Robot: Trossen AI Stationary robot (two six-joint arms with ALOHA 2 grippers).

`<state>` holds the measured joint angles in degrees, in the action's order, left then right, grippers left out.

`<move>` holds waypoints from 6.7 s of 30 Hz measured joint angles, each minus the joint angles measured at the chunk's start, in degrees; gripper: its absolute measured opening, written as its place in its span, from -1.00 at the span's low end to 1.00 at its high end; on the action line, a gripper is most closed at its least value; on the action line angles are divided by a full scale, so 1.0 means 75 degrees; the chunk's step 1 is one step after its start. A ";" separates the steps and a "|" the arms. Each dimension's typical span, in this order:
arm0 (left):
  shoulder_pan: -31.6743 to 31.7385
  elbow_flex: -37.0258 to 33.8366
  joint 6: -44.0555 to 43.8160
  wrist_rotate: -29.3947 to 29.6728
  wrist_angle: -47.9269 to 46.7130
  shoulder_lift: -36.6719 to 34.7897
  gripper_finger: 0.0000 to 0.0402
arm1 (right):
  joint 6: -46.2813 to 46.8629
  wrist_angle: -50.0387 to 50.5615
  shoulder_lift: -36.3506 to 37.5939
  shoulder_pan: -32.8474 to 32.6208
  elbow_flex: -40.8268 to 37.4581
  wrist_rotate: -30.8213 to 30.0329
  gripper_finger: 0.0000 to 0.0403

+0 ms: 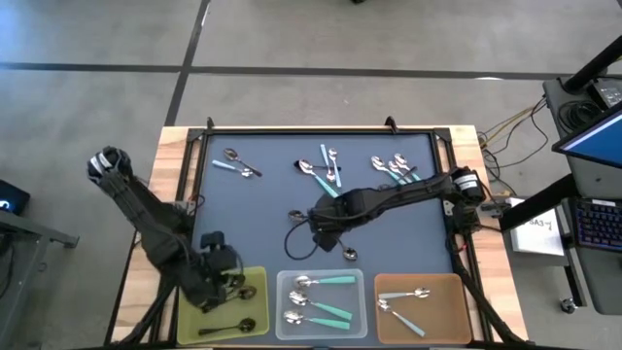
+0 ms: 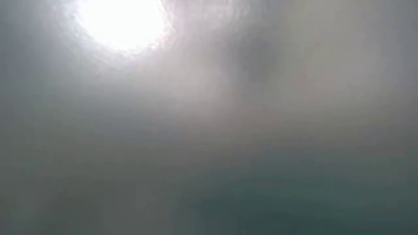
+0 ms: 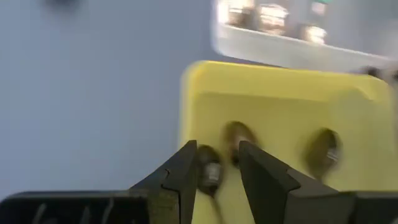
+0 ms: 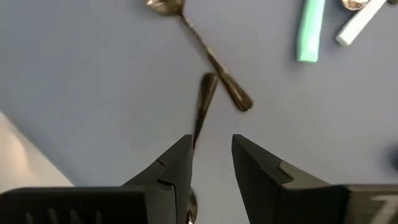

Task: Sort silverware by color (type)
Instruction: Put the blue spoon into the orange bin

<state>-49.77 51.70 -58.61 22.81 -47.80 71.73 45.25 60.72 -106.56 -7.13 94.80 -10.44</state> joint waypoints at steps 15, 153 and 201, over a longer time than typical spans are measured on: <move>0.6306 -0.0528 0.4613 -0.1770 -0.0833 -0.0821 -0.53 | -0.1649 0.0001 0.0000 0.0439 0.0000 -0.0618 -0.48; 0.9235 -0.0498 0.0902 -0.1267 0.5882 0.0334 -1.00 | -0.1382 -0.7402 -0.0009 0.2658 -0.1252 0.0973 -0.12; 0.9357 -0.0498 0.3149 -0.4162 0.5549 -0.0554 -0.46 | -0.2611 -0.5120 0.1155 0.3405 -0.1189 0.2152 -0.90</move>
<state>20.40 47.97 -34.99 -8.41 -6.18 67.58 25.67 22.32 -97.90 18.40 85.89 5.70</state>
